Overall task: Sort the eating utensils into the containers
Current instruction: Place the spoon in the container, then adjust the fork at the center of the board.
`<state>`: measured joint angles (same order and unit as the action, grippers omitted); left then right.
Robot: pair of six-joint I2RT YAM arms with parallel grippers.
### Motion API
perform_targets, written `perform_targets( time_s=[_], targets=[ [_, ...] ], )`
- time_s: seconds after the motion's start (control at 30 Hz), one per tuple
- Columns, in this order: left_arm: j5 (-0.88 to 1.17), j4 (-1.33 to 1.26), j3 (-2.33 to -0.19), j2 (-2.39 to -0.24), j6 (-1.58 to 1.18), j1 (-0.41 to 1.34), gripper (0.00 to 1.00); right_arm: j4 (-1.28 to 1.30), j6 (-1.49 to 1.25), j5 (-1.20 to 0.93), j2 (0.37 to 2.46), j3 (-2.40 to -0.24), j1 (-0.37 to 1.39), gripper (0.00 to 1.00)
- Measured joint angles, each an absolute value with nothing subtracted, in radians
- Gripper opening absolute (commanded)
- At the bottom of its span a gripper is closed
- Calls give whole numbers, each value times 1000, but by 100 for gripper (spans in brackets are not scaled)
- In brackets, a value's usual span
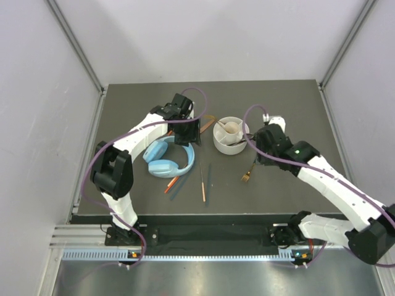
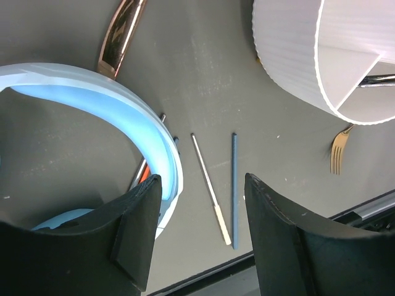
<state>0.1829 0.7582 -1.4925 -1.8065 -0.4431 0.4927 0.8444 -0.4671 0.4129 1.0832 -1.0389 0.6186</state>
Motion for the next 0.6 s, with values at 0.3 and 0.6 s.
perform_targets(
  time_s=[0.3,0.6],
  targets=[
    [167,761,-1473,-1774,-443,493,61,853,-437,330,1273,-936,617,49],
    [167,763,-1428,-1768,-442,493,61,794,-411,315,1395,-933,617,48]
  ],
)
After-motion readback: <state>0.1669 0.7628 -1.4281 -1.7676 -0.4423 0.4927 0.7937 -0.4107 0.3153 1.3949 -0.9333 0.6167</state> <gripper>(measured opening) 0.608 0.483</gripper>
